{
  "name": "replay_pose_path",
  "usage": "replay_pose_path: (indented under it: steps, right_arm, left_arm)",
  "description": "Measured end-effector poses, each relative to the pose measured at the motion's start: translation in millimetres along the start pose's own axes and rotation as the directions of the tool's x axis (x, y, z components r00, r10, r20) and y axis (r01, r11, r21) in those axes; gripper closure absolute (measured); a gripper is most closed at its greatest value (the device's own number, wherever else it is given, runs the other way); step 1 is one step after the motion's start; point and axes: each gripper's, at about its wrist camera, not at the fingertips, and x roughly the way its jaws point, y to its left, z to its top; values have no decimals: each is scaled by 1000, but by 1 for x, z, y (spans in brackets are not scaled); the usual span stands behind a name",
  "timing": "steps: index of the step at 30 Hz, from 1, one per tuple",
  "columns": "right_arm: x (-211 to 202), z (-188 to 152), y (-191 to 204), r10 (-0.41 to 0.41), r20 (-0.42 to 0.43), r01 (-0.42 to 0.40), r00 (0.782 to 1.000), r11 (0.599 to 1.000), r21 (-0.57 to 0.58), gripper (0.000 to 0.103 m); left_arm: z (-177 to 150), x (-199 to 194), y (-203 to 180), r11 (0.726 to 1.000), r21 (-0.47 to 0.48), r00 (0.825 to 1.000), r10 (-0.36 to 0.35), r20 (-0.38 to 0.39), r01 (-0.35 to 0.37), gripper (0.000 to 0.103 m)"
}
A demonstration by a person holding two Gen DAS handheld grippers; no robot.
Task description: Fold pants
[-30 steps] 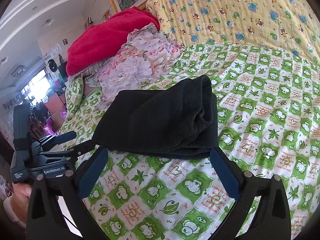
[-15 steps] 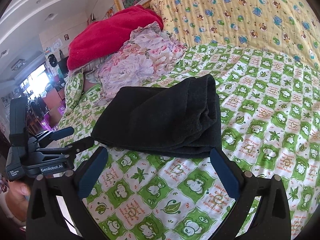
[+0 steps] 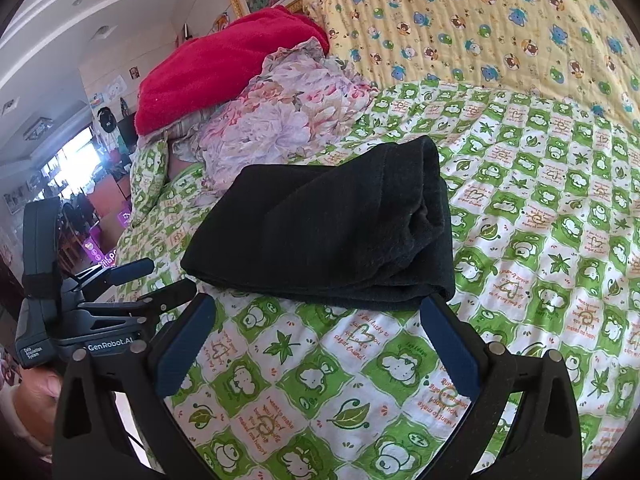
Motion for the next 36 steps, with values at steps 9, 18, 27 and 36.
replay_pose_path:
  steps: [9,18,27,36]
  right_arm:
    - [8,-3,7,3,-8,-3,1000,1000,-27,1]
    - [13,-3,11,4,-12,-4,1000,999,-32,1]
    - [16,-4,11,9,-18,-10,1000,1000,-27,1]
    - [18,-4,12,15,-22,-15,1000,999,-28,1]
  left_arm:
    - [-2,3,2,1000,-5,1000,0,-4,0,16]
    - [-4,7,4,1000,-13,1000,-2,-12,2,16]
    - [-5,9,5,1000,-16,1000,0,-14,0,16]
    - [-6,10,5,1000,-15,1000,-2,-16,2,16]
